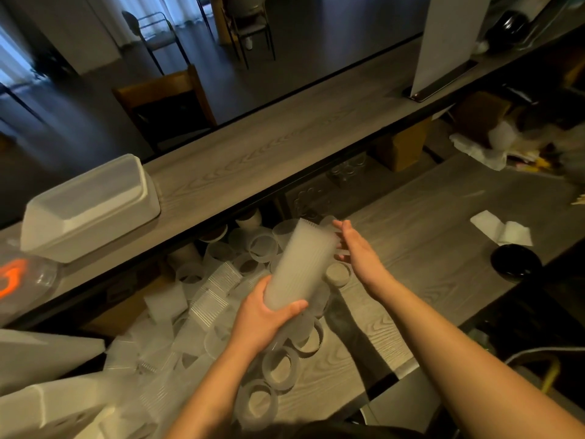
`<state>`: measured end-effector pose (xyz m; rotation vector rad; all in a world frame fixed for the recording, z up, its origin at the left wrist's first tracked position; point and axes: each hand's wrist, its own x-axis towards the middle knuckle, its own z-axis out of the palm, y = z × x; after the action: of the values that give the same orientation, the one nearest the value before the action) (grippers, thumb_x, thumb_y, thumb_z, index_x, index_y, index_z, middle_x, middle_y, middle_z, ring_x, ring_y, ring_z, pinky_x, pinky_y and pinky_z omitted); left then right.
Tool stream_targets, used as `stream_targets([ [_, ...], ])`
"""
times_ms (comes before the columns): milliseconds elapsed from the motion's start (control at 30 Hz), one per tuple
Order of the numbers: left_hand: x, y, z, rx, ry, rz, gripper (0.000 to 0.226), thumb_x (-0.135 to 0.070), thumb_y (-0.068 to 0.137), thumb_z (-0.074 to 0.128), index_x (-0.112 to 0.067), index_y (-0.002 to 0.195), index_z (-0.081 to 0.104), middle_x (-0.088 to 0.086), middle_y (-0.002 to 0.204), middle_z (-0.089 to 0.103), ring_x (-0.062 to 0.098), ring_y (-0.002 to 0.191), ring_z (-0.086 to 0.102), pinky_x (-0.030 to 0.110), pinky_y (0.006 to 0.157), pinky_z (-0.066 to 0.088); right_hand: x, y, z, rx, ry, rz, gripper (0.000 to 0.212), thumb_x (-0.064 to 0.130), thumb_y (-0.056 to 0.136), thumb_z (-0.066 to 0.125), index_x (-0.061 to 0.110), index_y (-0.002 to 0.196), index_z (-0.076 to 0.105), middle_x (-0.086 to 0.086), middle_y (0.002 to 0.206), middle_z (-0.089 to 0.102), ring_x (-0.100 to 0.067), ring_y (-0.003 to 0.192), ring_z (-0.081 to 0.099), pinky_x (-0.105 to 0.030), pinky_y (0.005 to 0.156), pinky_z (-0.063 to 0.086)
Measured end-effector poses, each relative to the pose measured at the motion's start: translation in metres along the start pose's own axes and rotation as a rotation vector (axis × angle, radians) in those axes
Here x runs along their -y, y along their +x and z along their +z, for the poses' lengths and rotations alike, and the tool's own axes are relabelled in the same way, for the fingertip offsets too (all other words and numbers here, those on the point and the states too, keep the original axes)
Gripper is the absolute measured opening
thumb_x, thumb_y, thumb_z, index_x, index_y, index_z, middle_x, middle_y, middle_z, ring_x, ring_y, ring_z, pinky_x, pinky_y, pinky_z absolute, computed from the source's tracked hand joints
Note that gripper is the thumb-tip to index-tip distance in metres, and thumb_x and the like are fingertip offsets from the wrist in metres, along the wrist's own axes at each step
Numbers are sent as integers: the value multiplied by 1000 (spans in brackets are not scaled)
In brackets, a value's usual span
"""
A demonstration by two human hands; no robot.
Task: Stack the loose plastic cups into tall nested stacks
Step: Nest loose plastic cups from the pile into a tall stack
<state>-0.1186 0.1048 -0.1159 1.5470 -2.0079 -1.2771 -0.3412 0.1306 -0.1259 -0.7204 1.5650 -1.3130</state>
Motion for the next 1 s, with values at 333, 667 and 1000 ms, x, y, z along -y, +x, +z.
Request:
stream_targets([
  [333,11,12,-3,-39,-32,-59,95,-79,46,71,-33,127,51,-16,115,59,3,102,58,22,72,48,-89,51,-30,-126,-538,185,82,25,82,77,13,151,36,-12,148,46,-29,134,46,-47,109,44],
  [667,12,24,-10,-67,-30,-91,91,-75,47,72,-35,125,49,-17,113,57,3,100,58,26,73,51,-110,79,-29,110,-814,167,101,25,73,86,18,155,27,-6,157,33,-27,146,28,-44,118,32],
  [1000,13,26,-12,-83,-33,-95,87,-74,47,73,-37,122,47,-15,112,58,5,99,59,33,78,56,-117,73,-34,7,-678,122,71,27,81,78,8,143,47,-12,138,54,-28,125,53,-40,103,48],
])
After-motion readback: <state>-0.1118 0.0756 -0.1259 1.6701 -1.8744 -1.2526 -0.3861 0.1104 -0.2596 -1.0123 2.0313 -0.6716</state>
